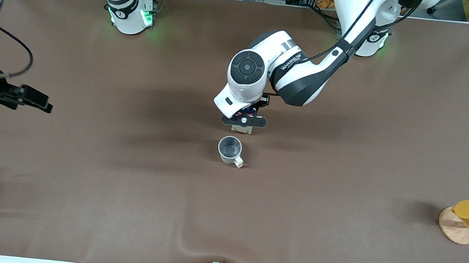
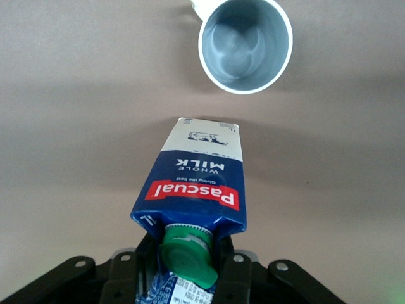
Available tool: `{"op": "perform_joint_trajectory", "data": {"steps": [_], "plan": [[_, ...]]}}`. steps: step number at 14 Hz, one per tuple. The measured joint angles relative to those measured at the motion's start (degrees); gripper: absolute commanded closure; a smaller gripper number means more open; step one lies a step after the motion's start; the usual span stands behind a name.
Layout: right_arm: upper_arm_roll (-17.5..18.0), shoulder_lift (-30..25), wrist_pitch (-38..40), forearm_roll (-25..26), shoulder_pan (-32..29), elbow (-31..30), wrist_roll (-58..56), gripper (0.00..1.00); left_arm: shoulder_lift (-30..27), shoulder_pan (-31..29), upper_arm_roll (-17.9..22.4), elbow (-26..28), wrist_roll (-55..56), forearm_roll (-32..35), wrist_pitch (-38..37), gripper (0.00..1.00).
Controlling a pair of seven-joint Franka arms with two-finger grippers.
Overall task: Place milk next to cup
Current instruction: 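Lower the milk beside the mug while the right gripper returns to rest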
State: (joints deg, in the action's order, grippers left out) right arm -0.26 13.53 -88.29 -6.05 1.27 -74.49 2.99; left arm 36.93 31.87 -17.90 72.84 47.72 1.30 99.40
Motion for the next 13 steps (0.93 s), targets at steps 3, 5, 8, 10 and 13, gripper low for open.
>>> {"op": "perform_joint_trajectory", "data": {"steps": [3,5,8,10,13], "plan": [[0.44,-5.78,0.47,0.01,-0.02,0.06,-1.13,0.00,0.84,-0.01,0.08,-0.52,0.00,0.00,1.67,0.65],[0.38,-9.13,2.60,0.01,-0.45,-0.15,-4.04,0.00,1.41,-0.01,0.09,-0.55,0.00,0.00,2.37,0.64],[0.67,-9.94,3.02,0.01,-2.17,-0.74,-9.75,0.00,1.84,-0.02,0.16,-0.69,0.00,0.00,3.07,0.44],[0.93,-9.83,2.68,0.02,-3.91,-1.76,-12.86,0.00,1.89,-0.11,0.29,-0.71,0.00,0.00,3.42,0.44],[1.09,-9.71,2.23,0.06,-5.35,-3.18,-14.65,0.00,2.02,-0.30,0.35,-0.72,0.00,0.00,3.54,0.00]]}}
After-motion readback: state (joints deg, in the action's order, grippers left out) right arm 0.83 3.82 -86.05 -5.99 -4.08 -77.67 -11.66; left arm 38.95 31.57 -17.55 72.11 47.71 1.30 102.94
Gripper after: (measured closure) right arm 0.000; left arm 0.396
